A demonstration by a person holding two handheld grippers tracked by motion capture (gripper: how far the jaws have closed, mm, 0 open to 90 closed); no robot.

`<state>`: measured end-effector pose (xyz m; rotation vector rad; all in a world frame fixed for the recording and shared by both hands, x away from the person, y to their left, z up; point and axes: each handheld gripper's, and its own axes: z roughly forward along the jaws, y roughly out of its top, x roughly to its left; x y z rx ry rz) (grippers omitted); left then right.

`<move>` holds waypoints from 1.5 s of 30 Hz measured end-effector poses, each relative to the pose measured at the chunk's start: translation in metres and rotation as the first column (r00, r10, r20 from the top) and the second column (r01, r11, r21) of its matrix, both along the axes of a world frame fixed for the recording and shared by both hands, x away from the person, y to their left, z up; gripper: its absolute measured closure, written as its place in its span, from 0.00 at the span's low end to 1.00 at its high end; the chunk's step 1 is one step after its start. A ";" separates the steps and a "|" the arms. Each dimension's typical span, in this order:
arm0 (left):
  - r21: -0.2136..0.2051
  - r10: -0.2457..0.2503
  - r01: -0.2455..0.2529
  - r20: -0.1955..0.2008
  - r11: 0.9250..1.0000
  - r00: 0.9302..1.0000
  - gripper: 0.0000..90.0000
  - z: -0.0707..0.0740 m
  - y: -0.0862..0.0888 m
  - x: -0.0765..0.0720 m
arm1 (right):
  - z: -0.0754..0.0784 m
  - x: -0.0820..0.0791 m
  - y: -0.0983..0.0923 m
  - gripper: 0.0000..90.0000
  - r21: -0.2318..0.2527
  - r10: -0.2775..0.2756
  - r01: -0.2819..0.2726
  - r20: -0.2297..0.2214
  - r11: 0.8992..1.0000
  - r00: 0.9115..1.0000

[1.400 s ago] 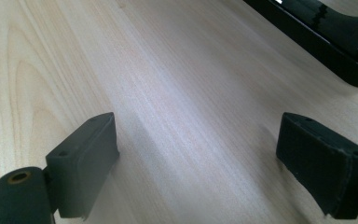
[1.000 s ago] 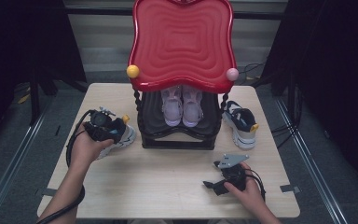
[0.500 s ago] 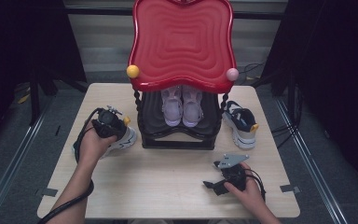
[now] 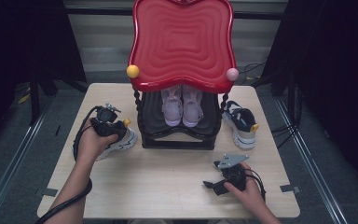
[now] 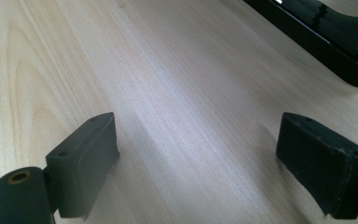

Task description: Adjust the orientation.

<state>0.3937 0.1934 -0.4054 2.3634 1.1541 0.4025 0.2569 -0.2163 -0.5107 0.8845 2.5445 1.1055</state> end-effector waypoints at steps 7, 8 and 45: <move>0.013 -0.027 0.027 -0.062 1.000 0.998 0.84 -0.010 -0.002 -0.005 | 0.000 0.000 0.000 0.13 0.000 0.000 0.000 0.000 1.000 1.000; 0.017 -0.033 0.034 -0.080 0.999 0.996 0.84 -0.008 -0.001 -0.009 | 0.000 0.000 0.000 0.13 0.000 0.001 -0.001 0.000 1.000 1.000; 0.053 -0.131 0.150 -0.273 0.987 0.953 0.79 -0.003 -0.012 -0.030 | 0.000 0.000 0.000 0.13 0.000 0.000 0.000 0.000 1.000 1.000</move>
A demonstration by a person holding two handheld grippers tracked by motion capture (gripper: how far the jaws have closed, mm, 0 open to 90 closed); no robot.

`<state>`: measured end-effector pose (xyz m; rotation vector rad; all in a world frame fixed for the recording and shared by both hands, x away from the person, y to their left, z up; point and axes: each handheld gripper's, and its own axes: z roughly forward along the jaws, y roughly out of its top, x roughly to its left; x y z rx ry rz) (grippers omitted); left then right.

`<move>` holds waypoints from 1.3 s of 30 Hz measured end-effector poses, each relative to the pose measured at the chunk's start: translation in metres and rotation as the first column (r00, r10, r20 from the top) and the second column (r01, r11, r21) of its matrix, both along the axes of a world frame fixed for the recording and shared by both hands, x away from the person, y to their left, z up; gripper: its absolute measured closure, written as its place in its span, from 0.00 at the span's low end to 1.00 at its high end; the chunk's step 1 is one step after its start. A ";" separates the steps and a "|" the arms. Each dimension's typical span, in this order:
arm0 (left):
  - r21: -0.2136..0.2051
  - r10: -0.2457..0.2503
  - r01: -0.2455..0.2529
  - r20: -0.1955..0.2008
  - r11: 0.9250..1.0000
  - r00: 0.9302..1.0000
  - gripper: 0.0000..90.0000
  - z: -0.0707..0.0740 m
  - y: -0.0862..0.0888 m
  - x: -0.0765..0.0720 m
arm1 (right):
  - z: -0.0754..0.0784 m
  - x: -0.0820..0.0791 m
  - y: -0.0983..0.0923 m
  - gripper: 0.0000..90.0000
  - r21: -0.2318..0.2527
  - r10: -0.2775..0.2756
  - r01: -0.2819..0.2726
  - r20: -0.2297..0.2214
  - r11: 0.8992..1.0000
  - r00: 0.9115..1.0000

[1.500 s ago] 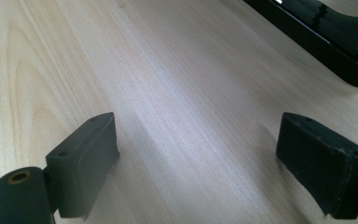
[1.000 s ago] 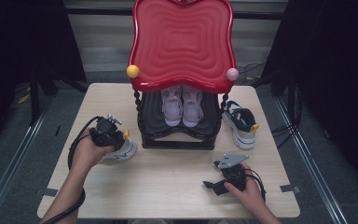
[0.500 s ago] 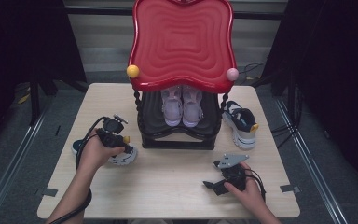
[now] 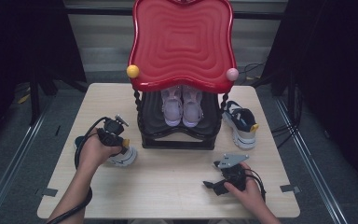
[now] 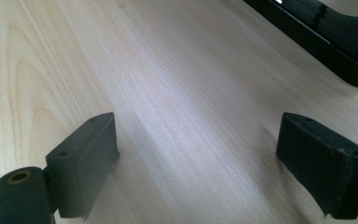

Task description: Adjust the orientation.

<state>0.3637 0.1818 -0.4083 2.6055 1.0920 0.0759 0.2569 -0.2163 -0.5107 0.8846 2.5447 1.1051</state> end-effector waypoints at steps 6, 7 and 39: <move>-0.033 -0.107 0.106 -0.016 0.994 0.994 0.78 0.010 -0.002 -0.018 | 0.000 0.000 0.000 0.13 0.000 0.000 0.000 0.000 1.000 1.000; -0.034 -0.124 0.123 -0.021 0.992 0.992 0.78 0.010 -0.003 -0.021 | 0.000 0.000 0.000 0.13 0.000 0.000 0.000 0.000 1.000 1.000; 0.020 -0.016 0.019 -0.103 1.000 0.995 0.43 0.006 -0.027 -0.017 | 0.000 0.000 0.000 0.13 0.000 0.000 0.000 0.000 1.000 1.000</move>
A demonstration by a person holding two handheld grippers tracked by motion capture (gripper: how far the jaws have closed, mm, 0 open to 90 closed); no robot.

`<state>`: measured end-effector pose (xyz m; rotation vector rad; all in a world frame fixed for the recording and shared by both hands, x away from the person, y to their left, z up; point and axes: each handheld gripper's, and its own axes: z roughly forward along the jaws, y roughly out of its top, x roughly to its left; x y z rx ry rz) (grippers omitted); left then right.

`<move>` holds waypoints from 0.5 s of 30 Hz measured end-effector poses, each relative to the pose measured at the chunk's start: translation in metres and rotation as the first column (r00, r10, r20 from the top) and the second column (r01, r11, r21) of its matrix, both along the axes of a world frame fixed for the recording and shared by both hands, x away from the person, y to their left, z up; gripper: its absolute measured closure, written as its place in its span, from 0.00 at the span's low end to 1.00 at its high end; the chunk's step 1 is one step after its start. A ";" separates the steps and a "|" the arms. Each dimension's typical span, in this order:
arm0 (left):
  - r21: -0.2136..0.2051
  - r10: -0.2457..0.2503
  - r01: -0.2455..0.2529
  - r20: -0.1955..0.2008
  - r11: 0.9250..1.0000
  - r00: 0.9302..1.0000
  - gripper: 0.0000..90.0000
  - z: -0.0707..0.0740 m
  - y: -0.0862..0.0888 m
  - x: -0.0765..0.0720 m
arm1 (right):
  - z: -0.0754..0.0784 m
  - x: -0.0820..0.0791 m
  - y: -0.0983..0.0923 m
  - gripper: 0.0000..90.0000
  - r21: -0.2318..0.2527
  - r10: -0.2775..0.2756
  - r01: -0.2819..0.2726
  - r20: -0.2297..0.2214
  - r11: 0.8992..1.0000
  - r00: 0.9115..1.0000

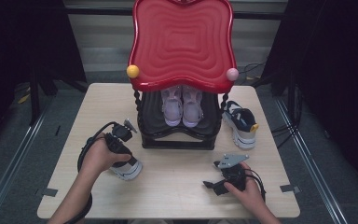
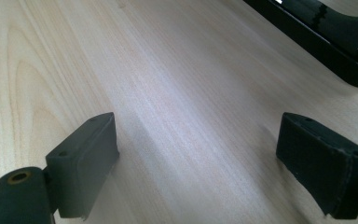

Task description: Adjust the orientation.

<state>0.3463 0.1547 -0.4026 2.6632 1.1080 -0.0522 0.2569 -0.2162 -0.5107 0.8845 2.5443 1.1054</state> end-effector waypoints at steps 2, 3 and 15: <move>0.006 0.007 -0.007 0.003 1.000 1.000 0.43 -0.001 -0.001 0.000 | 0.000 0.000 0.000 0.13 0.000 0.000 0.000 0.000 1.000 1.000; 0.006 0.014 -0.014 0.005 1.000 1.000 0.44 -0.001 -0.001 0.000 | 0.000 0.000 0.000 0.13 0.000 0.000 0.000 -0.001 1.000 1.000; 0.050 -0.046 0.043 0.068 0.998 0.997 0.76 0.004 0.002 -0.003 | 0.000 0.000 0.000 0.13 0.000 0.000 0.000 -0.001 1.000 1.000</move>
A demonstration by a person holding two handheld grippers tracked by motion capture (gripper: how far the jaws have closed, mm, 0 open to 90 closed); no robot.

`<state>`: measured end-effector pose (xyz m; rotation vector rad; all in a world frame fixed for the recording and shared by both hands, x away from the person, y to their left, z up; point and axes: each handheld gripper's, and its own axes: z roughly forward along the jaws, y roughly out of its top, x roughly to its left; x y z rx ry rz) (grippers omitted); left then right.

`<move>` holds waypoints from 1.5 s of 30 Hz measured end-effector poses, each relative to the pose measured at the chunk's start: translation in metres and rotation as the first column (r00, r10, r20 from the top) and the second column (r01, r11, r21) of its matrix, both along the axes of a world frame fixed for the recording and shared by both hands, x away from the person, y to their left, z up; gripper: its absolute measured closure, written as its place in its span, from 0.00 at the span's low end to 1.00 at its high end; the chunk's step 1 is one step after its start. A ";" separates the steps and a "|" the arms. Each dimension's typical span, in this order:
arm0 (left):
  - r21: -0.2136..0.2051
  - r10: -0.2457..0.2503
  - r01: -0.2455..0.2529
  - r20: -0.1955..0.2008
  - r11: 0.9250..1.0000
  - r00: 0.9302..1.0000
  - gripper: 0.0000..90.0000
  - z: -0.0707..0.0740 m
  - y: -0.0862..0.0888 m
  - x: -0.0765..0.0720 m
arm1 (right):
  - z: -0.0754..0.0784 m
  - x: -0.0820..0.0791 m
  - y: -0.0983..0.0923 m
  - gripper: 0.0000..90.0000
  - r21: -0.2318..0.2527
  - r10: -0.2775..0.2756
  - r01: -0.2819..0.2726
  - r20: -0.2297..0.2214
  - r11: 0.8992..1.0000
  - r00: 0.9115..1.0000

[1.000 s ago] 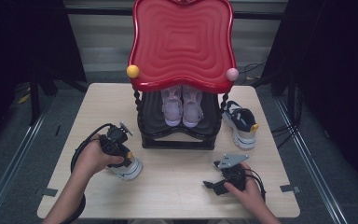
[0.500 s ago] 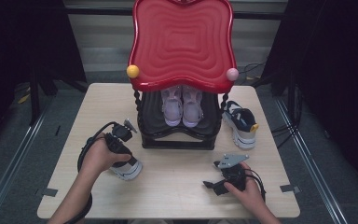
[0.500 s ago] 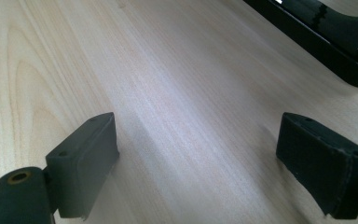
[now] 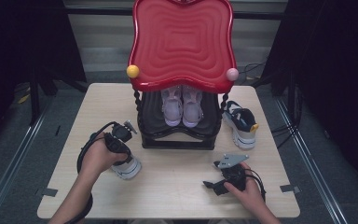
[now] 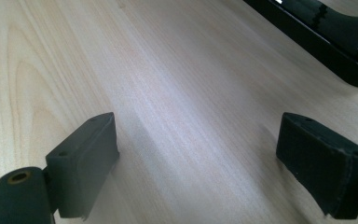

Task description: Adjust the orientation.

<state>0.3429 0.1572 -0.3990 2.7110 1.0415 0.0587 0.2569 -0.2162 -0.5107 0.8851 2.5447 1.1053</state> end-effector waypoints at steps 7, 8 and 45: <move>-0.013 -0.116 0.116 0.004 0.993 0.993 0.80 0.008 0.002 -0.004 | 0.000 0.000 0.000 0.13 0.000 0.000 0.000 0.000 1.000 1.000; -0.001 -0.134 0.134 -0.010 0.991 0.991 0.79 0.007 0.002 -0.004 | 0.000 0.000 0.000 0.13 0.000 0.000 0.000 0.000 1.000 1.000; 0.074 -0.121 0.128 -0.090 0.989 0.989 0.50 0.003 -0.006 0.002 | 0.000 0.000 0.000 0.13 0.000 0.000 0.000 0.000 1.000 1.000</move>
